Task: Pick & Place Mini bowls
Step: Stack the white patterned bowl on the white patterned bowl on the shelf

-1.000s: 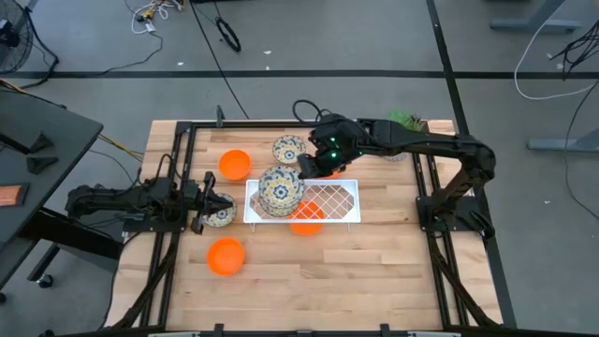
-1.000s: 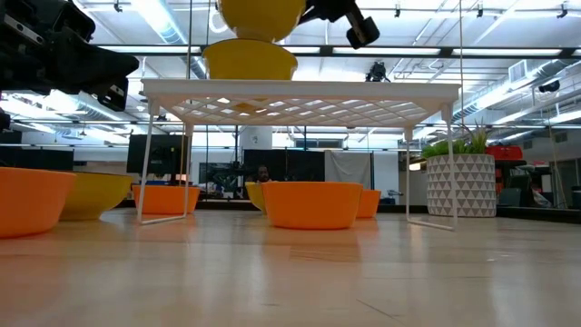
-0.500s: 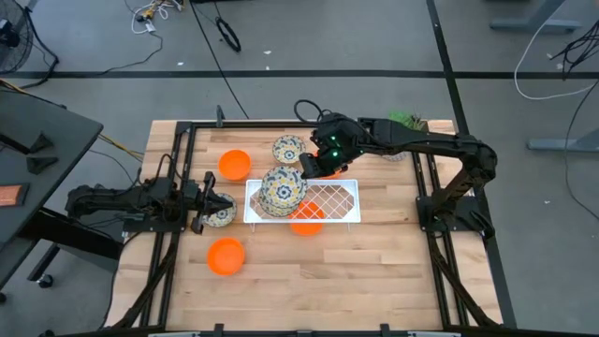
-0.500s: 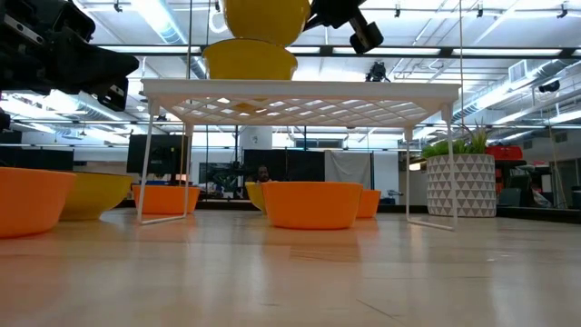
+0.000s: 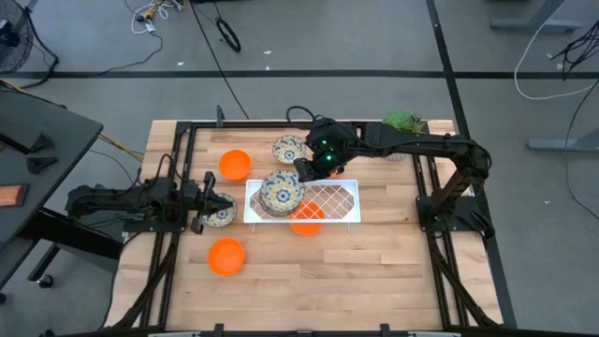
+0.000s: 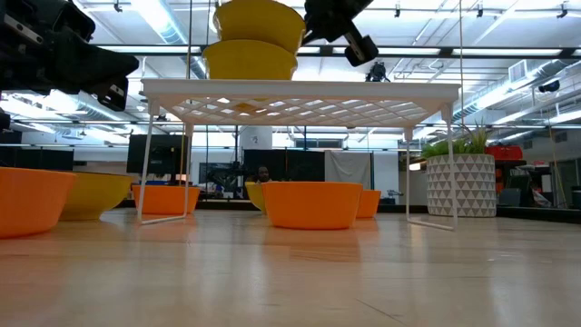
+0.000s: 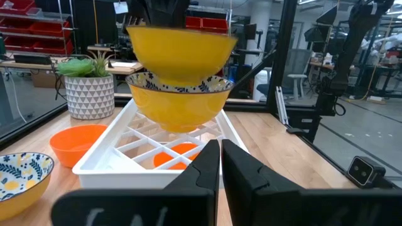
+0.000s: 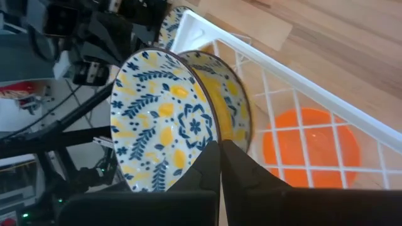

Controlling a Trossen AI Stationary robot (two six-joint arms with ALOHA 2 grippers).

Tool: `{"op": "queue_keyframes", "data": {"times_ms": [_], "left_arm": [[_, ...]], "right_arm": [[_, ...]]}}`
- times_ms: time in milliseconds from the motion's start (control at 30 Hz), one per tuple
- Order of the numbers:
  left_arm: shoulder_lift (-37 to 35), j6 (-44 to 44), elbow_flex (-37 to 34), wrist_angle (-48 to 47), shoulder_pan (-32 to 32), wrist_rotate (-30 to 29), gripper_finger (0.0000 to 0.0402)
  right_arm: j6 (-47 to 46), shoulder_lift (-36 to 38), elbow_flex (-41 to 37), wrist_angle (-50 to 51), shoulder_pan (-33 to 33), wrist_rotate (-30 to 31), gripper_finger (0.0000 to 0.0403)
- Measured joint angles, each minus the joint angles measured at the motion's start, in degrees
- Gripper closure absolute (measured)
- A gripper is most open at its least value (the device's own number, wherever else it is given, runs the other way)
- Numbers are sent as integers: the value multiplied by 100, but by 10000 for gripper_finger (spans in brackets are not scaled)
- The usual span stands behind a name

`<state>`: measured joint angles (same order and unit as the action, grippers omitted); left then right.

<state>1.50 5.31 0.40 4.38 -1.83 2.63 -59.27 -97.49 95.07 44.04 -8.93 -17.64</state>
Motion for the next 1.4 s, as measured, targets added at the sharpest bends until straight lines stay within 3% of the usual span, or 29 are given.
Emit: {"op": "queue_keyframes", "data": {"times_ms": [1400], "left_arm": [[0, -1, 2, 7, -2, 0, 378]], "right_arm": [[188, -347, 4, -84, 2, -45, 403]]}}
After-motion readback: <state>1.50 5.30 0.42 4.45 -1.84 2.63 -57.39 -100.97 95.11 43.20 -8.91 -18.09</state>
